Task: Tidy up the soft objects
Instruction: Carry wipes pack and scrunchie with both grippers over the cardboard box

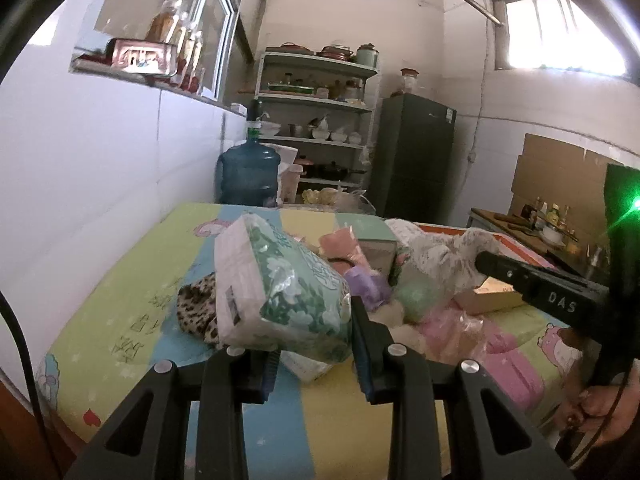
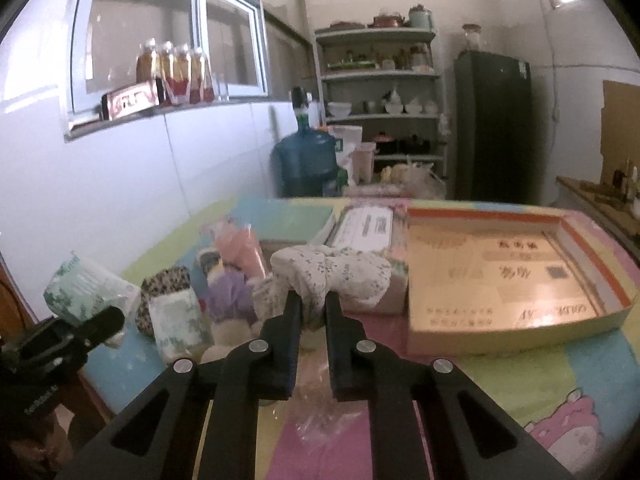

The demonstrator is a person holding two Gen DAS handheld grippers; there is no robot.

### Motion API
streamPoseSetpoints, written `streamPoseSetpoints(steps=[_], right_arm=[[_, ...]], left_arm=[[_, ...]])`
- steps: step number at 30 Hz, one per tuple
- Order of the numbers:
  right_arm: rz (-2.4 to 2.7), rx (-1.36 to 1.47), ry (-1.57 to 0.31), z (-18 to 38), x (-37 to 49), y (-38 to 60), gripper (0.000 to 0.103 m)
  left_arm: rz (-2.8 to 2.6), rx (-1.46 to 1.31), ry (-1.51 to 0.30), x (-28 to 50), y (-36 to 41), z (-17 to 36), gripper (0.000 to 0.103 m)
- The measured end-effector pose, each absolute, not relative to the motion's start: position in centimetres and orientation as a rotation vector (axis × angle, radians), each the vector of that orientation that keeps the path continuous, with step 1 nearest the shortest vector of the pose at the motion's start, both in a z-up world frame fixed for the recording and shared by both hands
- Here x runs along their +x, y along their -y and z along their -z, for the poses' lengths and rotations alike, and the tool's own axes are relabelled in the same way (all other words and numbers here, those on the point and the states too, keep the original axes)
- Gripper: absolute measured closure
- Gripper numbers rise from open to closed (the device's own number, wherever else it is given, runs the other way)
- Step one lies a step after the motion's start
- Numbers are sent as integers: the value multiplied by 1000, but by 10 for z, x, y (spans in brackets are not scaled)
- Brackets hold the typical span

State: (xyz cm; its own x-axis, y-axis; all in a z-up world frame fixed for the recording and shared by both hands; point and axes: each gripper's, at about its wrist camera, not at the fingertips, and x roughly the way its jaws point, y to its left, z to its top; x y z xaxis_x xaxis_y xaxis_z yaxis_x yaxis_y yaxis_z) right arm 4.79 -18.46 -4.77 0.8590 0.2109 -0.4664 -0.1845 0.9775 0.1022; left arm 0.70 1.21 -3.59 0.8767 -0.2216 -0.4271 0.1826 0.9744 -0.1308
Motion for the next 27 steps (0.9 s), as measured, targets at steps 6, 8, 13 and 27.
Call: streamPoseSetpoints(steps=[6,8,13,27], right_arm=[[-196,57,-428,28,39,199,91],[-183,61,-411,23,37,207,91],[-135,82,-383,14,31,233,91],[21,138,-354,11,19,320,91]], left_arm=[[249,-70,-440,15,7,22,71],[271,-68,-435,17,15,17,71],[349,-62,-420,24,43,5,71],[534,-19,-446,58,134,-7,71]])
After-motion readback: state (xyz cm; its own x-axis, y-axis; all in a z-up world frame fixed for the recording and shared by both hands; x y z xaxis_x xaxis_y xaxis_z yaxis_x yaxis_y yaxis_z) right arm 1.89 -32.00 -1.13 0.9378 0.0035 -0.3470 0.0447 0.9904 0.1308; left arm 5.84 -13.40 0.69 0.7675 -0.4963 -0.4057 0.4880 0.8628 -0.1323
